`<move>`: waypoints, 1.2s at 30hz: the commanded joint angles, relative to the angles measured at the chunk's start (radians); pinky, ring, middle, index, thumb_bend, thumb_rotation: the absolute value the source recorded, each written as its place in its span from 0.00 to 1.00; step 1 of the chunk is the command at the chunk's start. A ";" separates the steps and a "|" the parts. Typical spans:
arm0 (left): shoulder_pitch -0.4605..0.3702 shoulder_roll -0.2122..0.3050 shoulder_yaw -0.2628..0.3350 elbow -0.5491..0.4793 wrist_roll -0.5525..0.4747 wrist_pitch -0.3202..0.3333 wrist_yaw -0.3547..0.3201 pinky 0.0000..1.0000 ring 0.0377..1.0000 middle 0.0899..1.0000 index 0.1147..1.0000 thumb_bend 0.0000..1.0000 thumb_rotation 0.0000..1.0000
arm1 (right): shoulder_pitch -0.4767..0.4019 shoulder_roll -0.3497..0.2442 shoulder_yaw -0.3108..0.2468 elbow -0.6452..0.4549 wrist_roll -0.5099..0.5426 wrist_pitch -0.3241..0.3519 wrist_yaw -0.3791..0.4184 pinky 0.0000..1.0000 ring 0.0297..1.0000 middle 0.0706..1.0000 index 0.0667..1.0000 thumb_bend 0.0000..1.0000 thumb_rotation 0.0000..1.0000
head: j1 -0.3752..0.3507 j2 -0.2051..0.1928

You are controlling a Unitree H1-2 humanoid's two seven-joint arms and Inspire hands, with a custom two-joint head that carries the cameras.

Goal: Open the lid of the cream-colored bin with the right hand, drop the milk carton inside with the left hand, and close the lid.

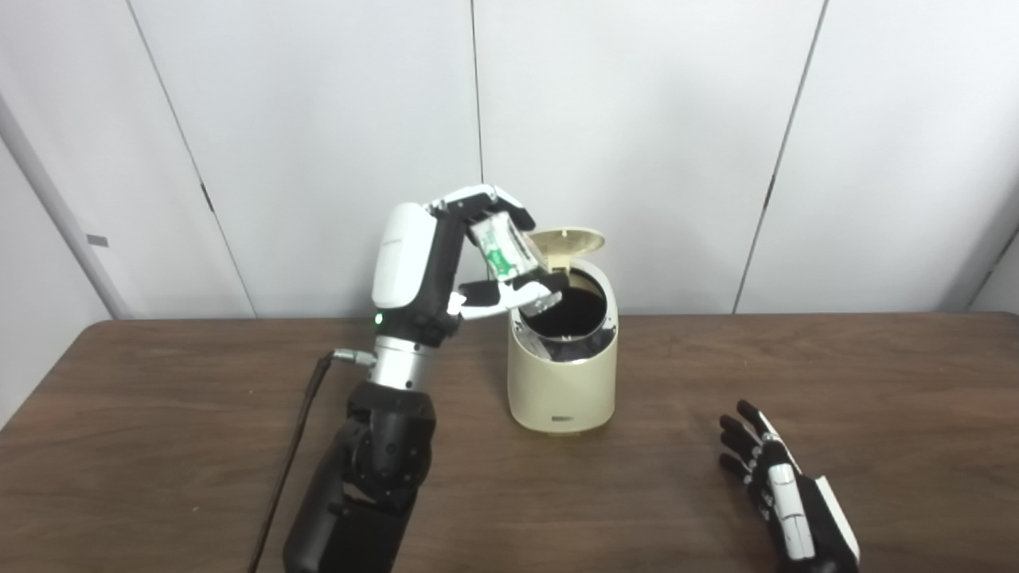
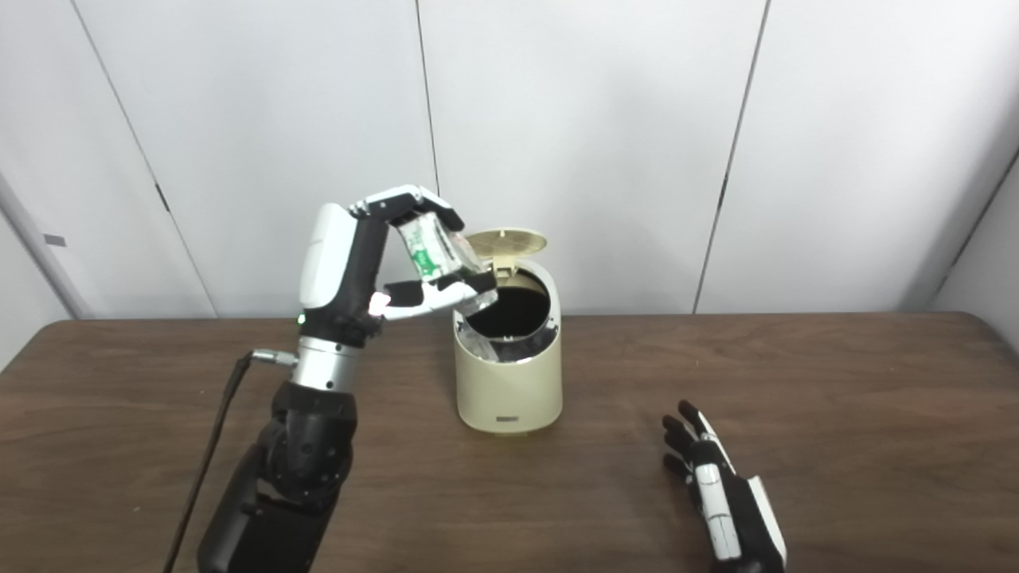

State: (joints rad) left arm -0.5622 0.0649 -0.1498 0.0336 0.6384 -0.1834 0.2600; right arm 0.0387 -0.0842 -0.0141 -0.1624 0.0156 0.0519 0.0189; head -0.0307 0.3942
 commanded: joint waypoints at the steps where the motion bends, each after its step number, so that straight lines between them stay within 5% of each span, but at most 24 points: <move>1: -0.073 -0.009 -0.003 -0.002 0.007 -0.050 0.039 0.39 0.44 0.49 0.40 0.48 0.00 | -0.009 0.008 0.011 -0.020 0.001 -0.008 0.010 0.87 0.91 0.90 0.96 0.50 1.00 | -0.001 0.001; 15: -0.123 -0.003 -0.042 0.263 0.077 -0.247 0.207 0.41 0.42 0.45 0.41 0.48 0.00 | -0.014 0.015 0.011 -0.017 -0.017 -0.015 -0.006 0.82 0.89 0.90 0.97 0.53 1.00 | 0.011 0.005; 25: -0.182 0.021 -0.096 0.387 0.160 -0.282 0.321 0.40 0.42 0.46 0.40 0.48 0.00 | -0.015 0.018 0.007 -0.018 -0.013 -0.023 -0.013 0.85 0.91 0.89 0.95 0.52 1.00 | 0.010 0.009; 36: -0.257 0.073 -0.258 0.538 0.241 -0.286 0.585 0.39 0.48 0.46 0.37 0.48 0.00 | -0.018 0.011 0.006 -0.006 -0.018 -0.042 -0.011 0.84 0.90 0.89 0.94 0.52 1.00 | 0.010 0.002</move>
State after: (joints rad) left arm -0.7373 0.1302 -0.4047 0.5888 0.8747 -0.4503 0.7910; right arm 0.0375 -0.0747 -0.0129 -0.1579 0.0007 0.0405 0.0010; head -0.0199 0.3958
